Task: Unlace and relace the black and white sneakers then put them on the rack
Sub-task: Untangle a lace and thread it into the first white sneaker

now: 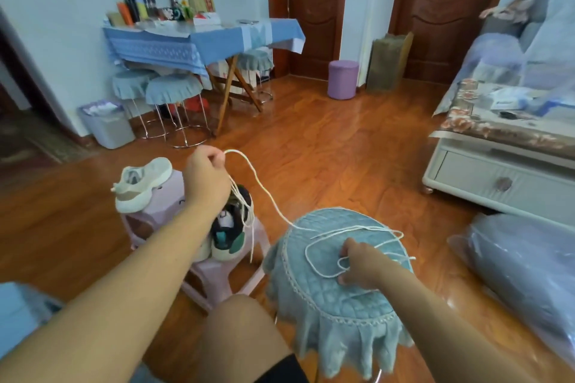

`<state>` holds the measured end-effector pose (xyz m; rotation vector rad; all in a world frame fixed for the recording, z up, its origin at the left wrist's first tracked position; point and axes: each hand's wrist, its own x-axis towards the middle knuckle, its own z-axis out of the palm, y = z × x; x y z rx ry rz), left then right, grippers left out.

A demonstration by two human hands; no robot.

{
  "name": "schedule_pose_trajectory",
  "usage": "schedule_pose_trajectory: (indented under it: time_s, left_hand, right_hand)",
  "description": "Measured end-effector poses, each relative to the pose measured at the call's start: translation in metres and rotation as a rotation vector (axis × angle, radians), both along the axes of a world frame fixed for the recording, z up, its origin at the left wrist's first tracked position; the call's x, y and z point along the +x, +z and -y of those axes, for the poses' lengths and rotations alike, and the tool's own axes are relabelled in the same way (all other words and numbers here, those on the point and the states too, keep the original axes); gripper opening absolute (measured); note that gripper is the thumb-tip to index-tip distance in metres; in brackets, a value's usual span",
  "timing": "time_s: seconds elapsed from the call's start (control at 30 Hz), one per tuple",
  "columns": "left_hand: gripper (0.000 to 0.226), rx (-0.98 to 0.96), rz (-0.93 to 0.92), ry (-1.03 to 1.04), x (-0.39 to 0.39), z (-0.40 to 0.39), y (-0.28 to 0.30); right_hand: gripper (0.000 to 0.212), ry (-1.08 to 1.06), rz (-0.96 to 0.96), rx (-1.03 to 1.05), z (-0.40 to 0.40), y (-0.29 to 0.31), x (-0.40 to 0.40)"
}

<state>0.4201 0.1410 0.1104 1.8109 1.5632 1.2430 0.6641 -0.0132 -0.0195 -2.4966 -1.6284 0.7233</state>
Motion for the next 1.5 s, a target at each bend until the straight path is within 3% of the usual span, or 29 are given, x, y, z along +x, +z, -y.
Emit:
schedule_pose_trajectory:
  time_s: [0.17,0.27,0.3,0.37,0.4,0.43,0.5,0.57,0.73,0.8,0.93,1.03,1.17,1.23,1.33,1.4,1.47,1.5]
  left_hand:
    - [0.013,0.077,0.142,-0.014,-0.064,0.009,0.068]
    - [0.012,0.034,0.058,-0.109,-0.101,0.033,0.107]
    - [0.011,0.010,-0.012,-0.148,-0.112,0.040,0.118]
    - [0.011,-0.015,-0.140,-0.186,-0.143,0.059,0.141]
    - [0.012,-0.022,-0.183,-0.182,-0.162,0.069,0.150]
    - [0.014,-0.030,-0.217,-0.181,-0.178,0.078,0.157]
    - [0.017,-0.048,-0.262,-0.164,-0.209,0.100,0.164]
    - [0.017,-0.072,-0.287,-0.142,-0.240,0.124,0.160]
    - [0.008,-0.256,-0.205,-0.083,-0.309,0.171,0.112]
    - [0.005,-0.371,-0.201,-0.031,-0.333,0.189,0.085]
    - [0.021,-0.666,-0.345,0.038,-0.384,0.224,0.033]
    - [0.019,-0.814,-0.383,0.008,-0.411,0.241,0.010]
    - [0.016,-0.917,-0.500,-0.083,-0.425,0.253,0.000]
    - [0.023,-0.916,-0.550,-0.076,-0.429,0.252,0.001]
    - [0.027,-0.791,-0.549,0.026,-0.437,0.242,0.017]
    - [0.028,-0.657,-0.429,0.070,-0.439,0.233,0.037]
    - [0.027,-0.546,-0.236,0.040,-0.440,0.227,0.055]
    - [0.026,-0.525,-0.159,-0.001,-0.442,0.224,0.061]
  right_hand:
    - [0.059,-0.018,0.085,-0.068,0.006,0.011,-0.016]
    - [0.061,0.006,0.240,-0.168,0.003,0.033,-0.038]
    - [0.056,0.028,0.291,-0.153,-0.003,0.052,-0.053]
    - [0.035,0.052,0.233,0.112,-0.019,0.104,-0.102]
    - [0.024,0.068,0.037,0.306,-0.027,0.131,-0.134]
    - [0.026,0.081,-0.275,0.426,-0.028,0.158,-0.168]
    - [0.039,0.171,-1.030,0.357,-0.019,0.201,-0.240]
    - [0.043,0.219,-1.457,0.186,-0.012,0.220,-0.300]
    - [0.017,0.139,-1.781,-0.158,-0.021,0.185,-0.398]
    - [0.022,-0.014,-1.818,-0.188,-0.030,0.166,-0.416]
    - [0.035,-0.287,-2.033,-0.290,-0.073,0.145,-0.436]
    - [0.031,-0.249,-1.944,-0.267,-0.120,0.139,-0.448]
    - [0.033,-0.172,-1.617,-0.029,-0.155,0.138,-0.473]
    - [0.036,-0.034,-1.473,-0.030,-0.150,0.142,-0.485]
    - [0.046,0.389,-1.205,-0.316,-0.112,0.148,-0.502]
    - [0.048,0.635,-1.049,-0.563,-0.079,0.148,-0.515]
    - [0.041,0.762,-1.073,-0.747,-0.053,0.144,-0.529]
    - [0.037,0.755,-1.179,-0.803,-0.045,0.143,-0.537]
